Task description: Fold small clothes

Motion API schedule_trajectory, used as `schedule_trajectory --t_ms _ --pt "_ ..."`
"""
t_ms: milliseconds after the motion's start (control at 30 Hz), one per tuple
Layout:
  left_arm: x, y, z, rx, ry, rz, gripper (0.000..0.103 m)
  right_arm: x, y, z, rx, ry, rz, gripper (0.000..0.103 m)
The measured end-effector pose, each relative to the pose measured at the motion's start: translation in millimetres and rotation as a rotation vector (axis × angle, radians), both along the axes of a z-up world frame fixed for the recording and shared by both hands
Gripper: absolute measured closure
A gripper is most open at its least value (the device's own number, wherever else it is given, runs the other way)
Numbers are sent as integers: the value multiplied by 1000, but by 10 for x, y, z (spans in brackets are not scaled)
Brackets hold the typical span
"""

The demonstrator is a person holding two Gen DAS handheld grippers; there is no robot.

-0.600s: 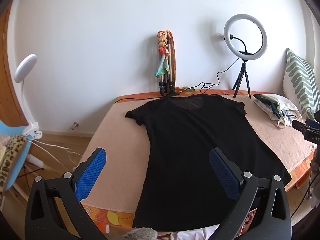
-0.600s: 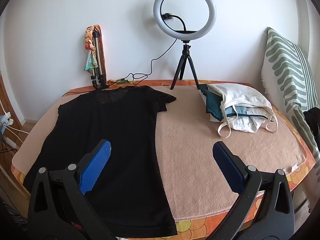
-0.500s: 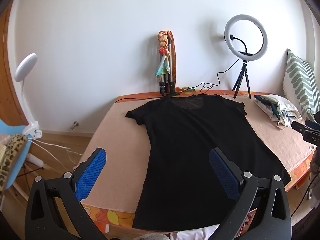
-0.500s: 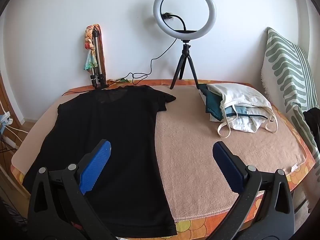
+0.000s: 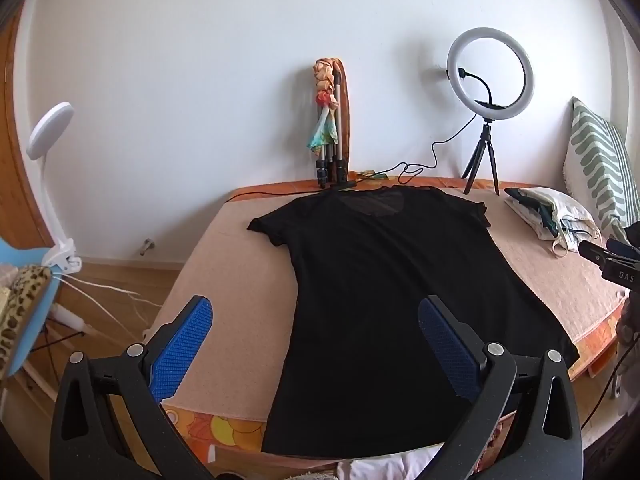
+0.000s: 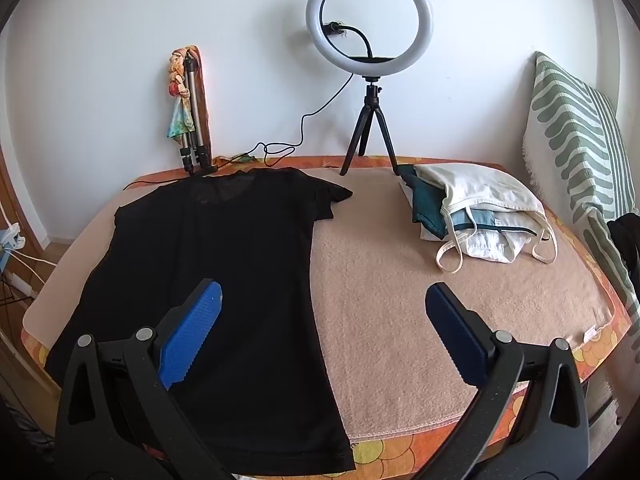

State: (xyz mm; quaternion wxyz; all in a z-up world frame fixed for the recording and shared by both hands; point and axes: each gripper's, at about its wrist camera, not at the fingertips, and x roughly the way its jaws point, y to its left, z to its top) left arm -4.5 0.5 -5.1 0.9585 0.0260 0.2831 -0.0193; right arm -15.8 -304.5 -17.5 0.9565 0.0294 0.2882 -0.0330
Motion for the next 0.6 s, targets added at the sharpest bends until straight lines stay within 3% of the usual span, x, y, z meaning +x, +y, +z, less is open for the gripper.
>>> schedule_trajectory --t_ms 600 --pt "-9 -12 57 -7 1 -13 1 5 -14 5 -7 6 1 0"
